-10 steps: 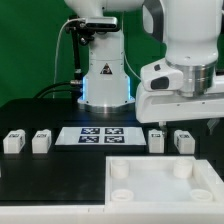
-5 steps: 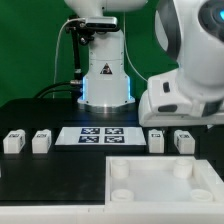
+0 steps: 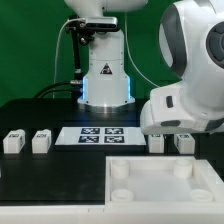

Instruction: Assemble one leg

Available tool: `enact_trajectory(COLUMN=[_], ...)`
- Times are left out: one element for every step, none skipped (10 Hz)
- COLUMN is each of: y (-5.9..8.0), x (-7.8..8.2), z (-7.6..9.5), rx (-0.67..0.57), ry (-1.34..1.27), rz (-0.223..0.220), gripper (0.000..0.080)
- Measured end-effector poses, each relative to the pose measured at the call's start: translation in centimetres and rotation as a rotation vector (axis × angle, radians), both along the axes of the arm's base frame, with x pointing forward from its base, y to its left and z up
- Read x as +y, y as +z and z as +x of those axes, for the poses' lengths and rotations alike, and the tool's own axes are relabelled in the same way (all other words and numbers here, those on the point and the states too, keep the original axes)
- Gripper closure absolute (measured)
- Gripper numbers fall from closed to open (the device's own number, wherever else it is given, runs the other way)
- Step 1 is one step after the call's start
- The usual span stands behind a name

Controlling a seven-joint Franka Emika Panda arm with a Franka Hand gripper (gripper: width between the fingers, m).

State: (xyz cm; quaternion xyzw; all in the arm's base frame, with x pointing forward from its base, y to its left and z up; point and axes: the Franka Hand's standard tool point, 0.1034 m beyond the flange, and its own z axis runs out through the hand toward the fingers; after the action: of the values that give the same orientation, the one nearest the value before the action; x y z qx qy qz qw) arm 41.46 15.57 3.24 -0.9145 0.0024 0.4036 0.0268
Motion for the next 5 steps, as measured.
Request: enact_trajectory(y=[-0.4,-1.0,-1.3,-1.7,-2.0], x=[0.2,0.4,0.6,0.8,0.7], z=[-0.4,-1.1,-1.6,-2.0,-2.2], rx=[-0.003,-0.002,0.006,0.003,0.001], ry=[0.004,0.008,0.014,0.020,0.019], rz=[0.000,-0.001,-0.004,-0.002,-0.003], gripper=[0.0150,0.0150,0.0150,0.0150,0.0150])
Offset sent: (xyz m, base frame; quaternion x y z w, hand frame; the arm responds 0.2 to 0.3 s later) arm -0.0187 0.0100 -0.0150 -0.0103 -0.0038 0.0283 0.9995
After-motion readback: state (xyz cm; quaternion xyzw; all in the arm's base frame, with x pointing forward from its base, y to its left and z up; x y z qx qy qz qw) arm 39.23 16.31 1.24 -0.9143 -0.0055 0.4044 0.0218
